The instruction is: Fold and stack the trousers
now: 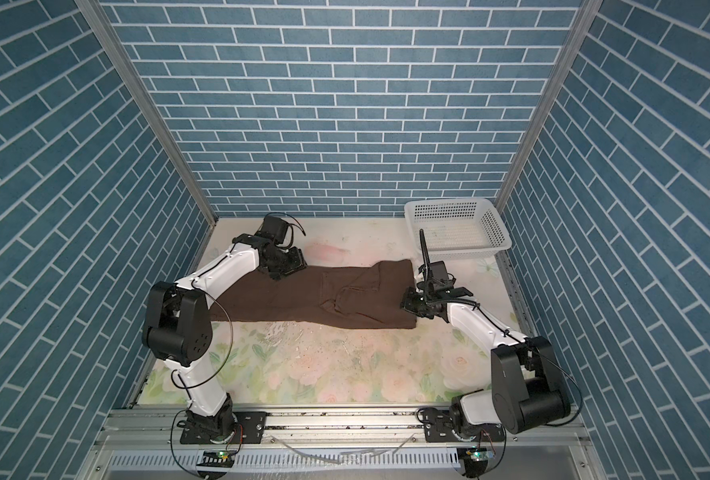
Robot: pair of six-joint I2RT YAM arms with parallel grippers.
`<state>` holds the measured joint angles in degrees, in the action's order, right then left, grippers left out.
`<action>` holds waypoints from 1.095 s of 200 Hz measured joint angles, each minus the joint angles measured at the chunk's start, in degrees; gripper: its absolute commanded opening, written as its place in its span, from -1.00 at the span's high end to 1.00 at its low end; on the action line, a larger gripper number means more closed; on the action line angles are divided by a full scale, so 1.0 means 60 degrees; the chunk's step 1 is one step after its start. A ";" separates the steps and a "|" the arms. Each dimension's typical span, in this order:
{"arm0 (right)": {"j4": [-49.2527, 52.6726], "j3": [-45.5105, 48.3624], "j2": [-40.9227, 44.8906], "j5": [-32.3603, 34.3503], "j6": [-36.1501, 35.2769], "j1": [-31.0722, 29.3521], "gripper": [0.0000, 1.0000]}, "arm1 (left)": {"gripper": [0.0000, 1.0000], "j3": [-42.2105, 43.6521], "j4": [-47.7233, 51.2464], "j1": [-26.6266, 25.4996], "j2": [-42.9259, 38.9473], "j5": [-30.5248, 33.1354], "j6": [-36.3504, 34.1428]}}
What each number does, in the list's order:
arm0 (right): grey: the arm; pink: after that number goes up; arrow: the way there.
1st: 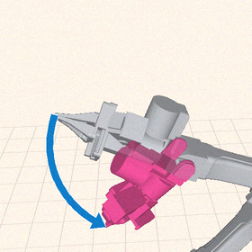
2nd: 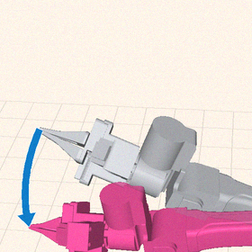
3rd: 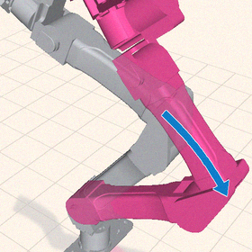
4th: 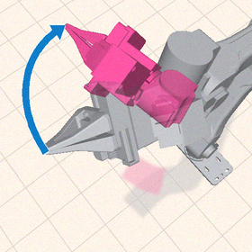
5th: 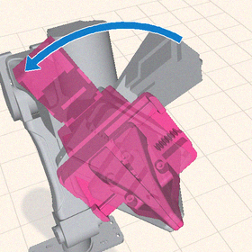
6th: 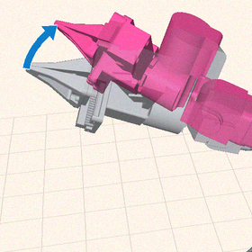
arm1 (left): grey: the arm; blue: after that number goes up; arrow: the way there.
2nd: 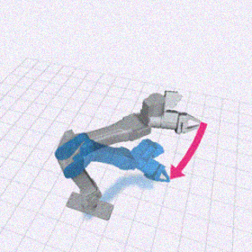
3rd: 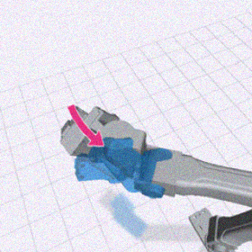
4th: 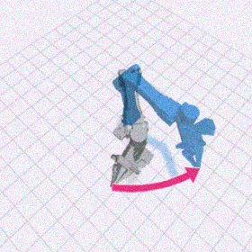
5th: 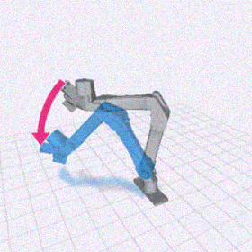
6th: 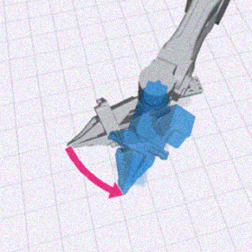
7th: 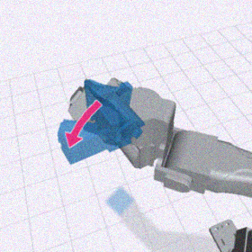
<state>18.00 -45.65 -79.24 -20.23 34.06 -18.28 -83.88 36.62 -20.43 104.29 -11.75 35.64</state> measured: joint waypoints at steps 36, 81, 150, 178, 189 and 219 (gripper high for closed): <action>0.0044 0.0000 0.0000 0.0066 -0.0007 0.0015 1.00 | -0.15 -0.0317 -0.0313 -0.1781 0.0342 -0.0437 -0.0455; 0.0153 0.0022 0.0047 0.0175 -0.0066 0.0051 1.00 | -0.12 -0.0397 -0.0433 -0.2350 0.1821 -0.0313 -0.0637; 0.0182 0.0357 0.0372 0.0328 -0.0149 0.0113 1.00 | 1.00 -0.0856 -0.0368 -0.2466 0.2787 0.0193 -0.0984; 0.0186 0.0433 0.0510 0.0368 -0.0149 0.0120 1.00 | 1.00 -0.1180 -0.0259 -0.2466 0.2936 -0.0033 -0.0947; 0.0219 0.0477 0.0579 0.0408 -0.0149 0.0120 1.00 | 1.00 -0.1392 -0.0102 -0.2459 0.2932 -0.0124 -0.0914; 0.0350 0.0514 0.0739 0.0510 -0.0244 0.0131 1.00 | 1.00 -0.1650 0.0018 -0.2452 0.2583 -0.0306 -0.0852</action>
<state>20.10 -42.57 -74.81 -17.17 32.60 -17.50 -93.78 36.73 -35.14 119.79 -13.58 30.52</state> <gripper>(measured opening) 0.044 0.063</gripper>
